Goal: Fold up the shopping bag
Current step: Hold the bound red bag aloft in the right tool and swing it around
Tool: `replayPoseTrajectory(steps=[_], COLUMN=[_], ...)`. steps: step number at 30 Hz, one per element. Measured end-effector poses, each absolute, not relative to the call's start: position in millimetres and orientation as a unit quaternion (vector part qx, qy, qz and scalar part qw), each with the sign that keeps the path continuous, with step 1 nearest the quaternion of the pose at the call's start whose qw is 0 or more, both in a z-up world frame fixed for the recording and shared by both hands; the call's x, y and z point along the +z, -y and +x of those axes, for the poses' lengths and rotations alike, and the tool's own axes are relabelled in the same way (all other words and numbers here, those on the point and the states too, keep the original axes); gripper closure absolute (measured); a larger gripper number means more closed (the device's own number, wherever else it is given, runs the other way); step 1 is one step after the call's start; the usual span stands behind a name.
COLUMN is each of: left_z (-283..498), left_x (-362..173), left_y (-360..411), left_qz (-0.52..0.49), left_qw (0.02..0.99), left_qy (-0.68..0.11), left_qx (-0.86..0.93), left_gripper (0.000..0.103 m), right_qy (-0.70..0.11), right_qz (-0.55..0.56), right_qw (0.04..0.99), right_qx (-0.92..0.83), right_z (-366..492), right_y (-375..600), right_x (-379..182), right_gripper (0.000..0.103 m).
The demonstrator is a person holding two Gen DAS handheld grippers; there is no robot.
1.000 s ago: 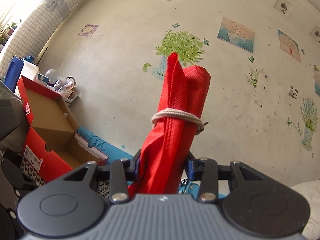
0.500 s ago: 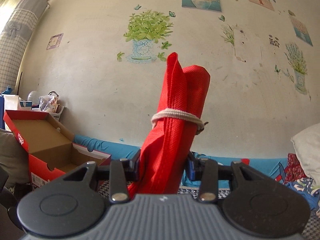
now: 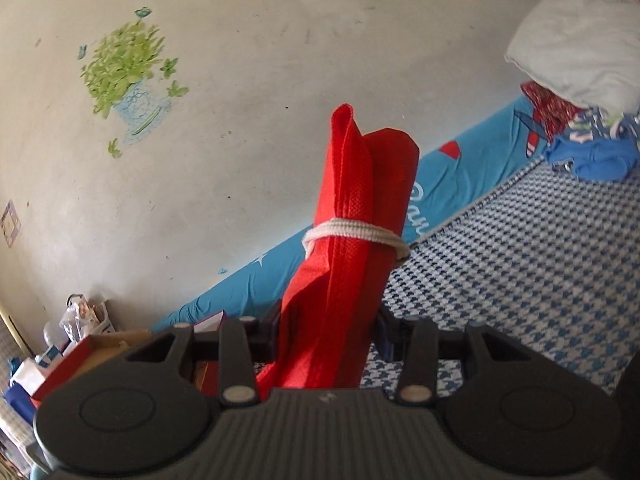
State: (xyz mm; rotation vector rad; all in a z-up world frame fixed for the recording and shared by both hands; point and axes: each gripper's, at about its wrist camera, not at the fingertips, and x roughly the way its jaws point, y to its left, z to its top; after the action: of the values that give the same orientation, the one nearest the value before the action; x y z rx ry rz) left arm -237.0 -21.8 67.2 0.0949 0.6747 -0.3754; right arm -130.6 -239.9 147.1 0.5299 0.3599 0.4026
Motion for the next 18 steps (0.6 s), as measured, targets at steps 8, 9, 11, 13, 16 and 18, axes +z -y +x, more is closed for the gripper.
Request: replayPoseTrajectory(steps=[8,9,11,13,16,18], left_z=[-233.2,-232.9,-232.6,-232.1,-231.1,-230.5], left_x=[61.1,60.6,60.1,59.4,57.5,56.3], left_y=[26.0,26.2,25.2,23.9,22.5,22.6], left_qz=[0.033,0.032,0.028,0.023,0.014,0.011], left_qw=[0.923,0.923,0.924,0.924,0.924,0.924], left_qy=[-0.338,-0.338,-0.338,-0.339,-0.341,-0.342], left_qx=[-0.181,-0.181,-0.179,-0.176,-0.173,-0.168], left_gripper=[0.000,0.000,0.000,0.000,0.000,0.000], right_qy=[-0.244,-0.251,-0.264,-0.277,-0.297,-0.309], right_qz=[0.377,0.388,0.411,0.433,0.466,0.488], right_qw=[0.876,0.869,0.856,0.841,0.818,0.802], right_qx=[0.178,0.176,0.171,0.166,0.159,0.154], right_z=[-113.4,-112.1,-109.6,-107.1,-103.3,-100.8], right_y=[263.8,266.0,270.3,274.6,281.1,285.5], right_x=[114.6,111.0,103.8,96.6,85.8,78.6], right_gripper=[0.061,0.061,0.061,0.061,0.061,0.061])
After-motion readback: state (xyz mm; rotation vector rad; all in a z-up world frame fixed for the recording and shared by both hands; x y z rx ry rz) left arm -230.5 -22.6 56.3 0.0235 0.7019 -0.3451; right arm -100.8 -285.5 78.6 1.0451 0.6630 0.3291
